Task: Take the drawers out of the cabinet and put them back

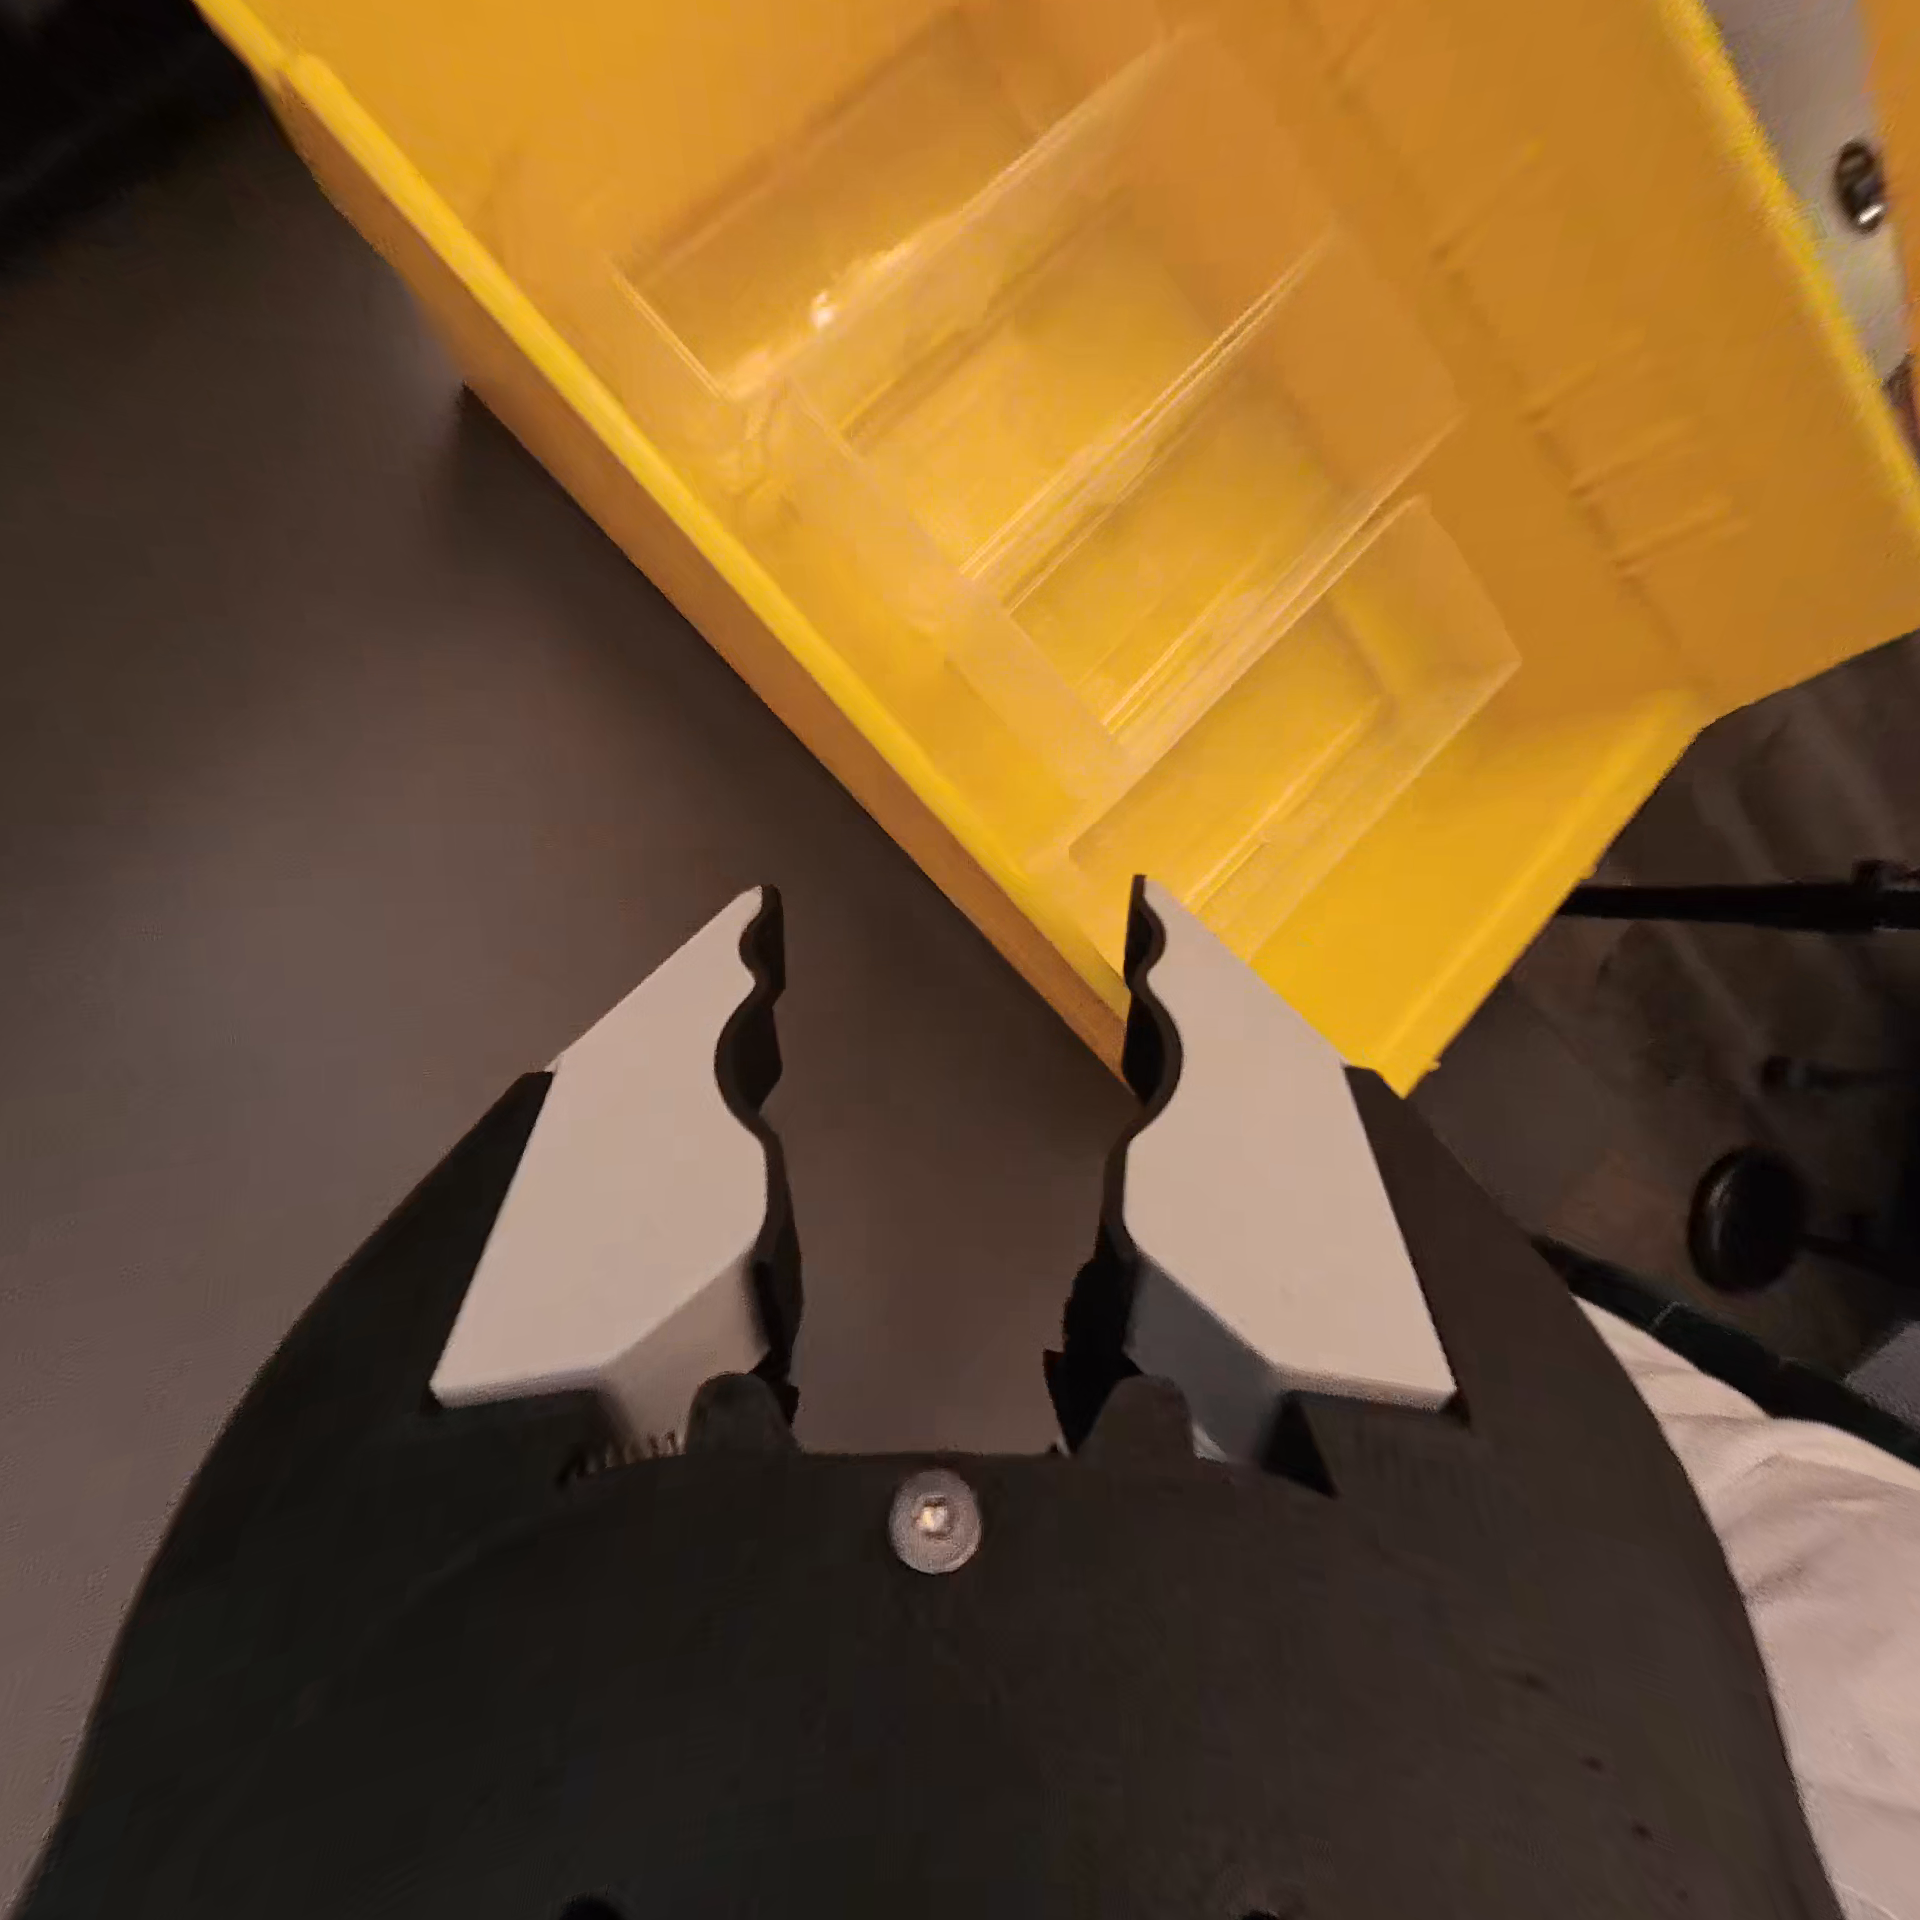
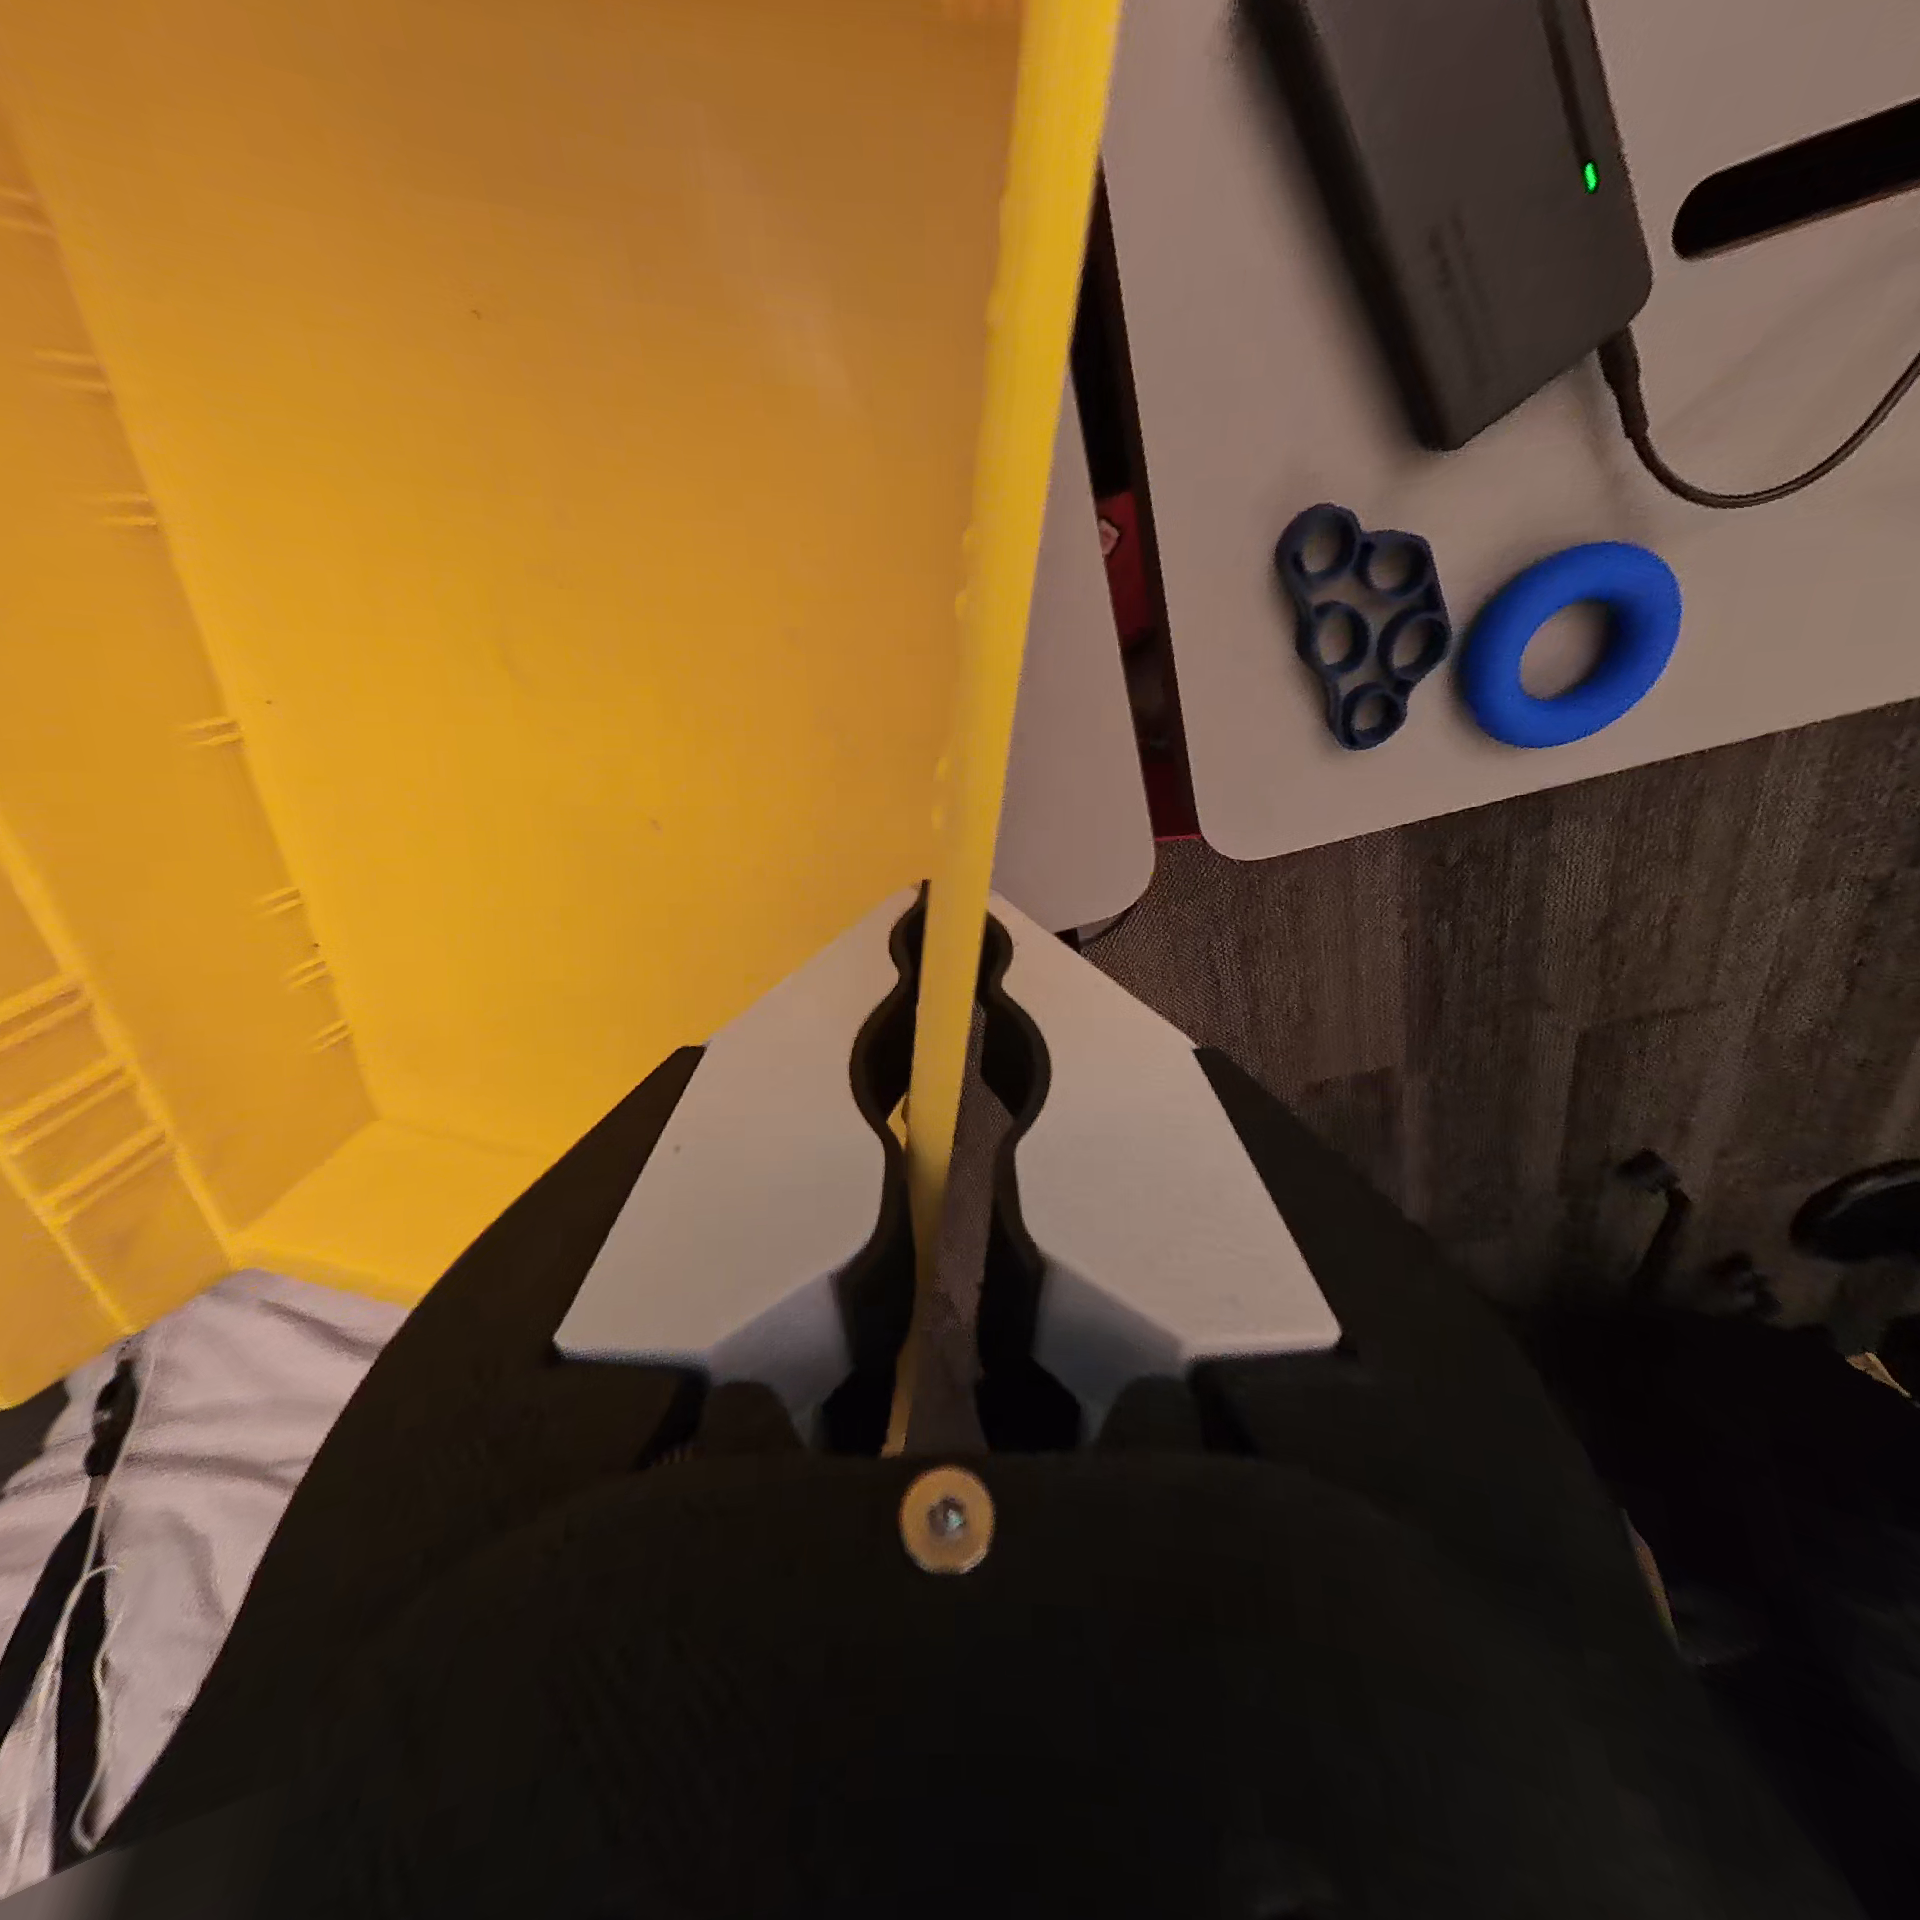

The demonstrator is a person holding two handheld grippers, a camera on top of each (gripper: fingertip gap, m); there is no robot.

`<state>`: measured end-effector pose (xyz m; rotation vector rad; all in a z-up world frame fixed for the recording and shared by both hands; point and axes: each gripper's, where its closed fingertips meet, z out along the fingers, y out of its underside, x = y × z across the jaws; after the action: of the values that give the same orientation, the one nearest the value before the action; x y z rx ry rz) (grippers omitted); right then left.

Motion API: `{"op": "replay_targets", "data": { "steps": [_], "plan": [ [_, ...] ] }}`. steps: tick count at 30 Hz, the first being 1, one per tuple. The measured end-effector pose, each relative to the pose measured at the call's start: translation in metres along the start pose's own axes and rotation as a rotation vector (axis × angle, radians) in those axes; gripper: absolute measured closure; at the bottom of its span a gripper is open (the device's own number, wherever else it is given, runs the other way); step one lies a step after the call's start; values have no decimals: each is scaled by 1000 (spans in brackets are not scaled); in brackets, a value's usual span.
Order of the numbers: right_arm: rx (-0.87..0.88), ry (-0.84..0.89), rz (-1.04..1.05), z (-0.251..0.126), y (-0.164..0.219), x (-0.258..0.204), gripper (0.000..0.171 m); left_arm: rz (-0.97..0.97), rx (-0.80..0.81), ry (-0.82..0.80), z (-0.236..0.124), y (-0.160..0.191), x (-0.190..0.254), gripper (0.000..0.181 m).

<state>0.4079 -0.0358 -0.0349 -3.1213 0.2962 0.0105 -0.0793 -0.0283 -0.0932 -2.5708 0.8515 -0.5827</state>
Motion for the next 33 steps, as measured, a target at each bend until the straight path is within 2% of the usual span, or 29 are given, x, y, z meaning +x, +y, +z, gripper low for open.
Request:
{"op": "replay_targets", "data": {
  "steps": [2,6,8,14,22,27,33],
  "plan": [
    [-14,-12,-7,16,1,5,167,20,-59,-13,5,0,0,119],
    [-19,-42,-43,44,-5,2,169,50,-143,7,2,1,0,162],
    [-12,-57,-61,55,-12,-2,168,45,-161,-38,-4,3,-15,167],
    [4,-124,-106,77,-42,-23,169,-114,-161,-82,-38,27,-76,176],
    [-7,-142,-173,99,-81,-64,169,-317,-111,-222,-110,94,-183,178],
    [2,-195,-168,107,-98,-82,169,-446,-82,-260,-152,143,-226,178],
    [11,-175,-198,107,-106,-78,170,-556,-23,-301,-188,188,-262,179]
  ]
}}
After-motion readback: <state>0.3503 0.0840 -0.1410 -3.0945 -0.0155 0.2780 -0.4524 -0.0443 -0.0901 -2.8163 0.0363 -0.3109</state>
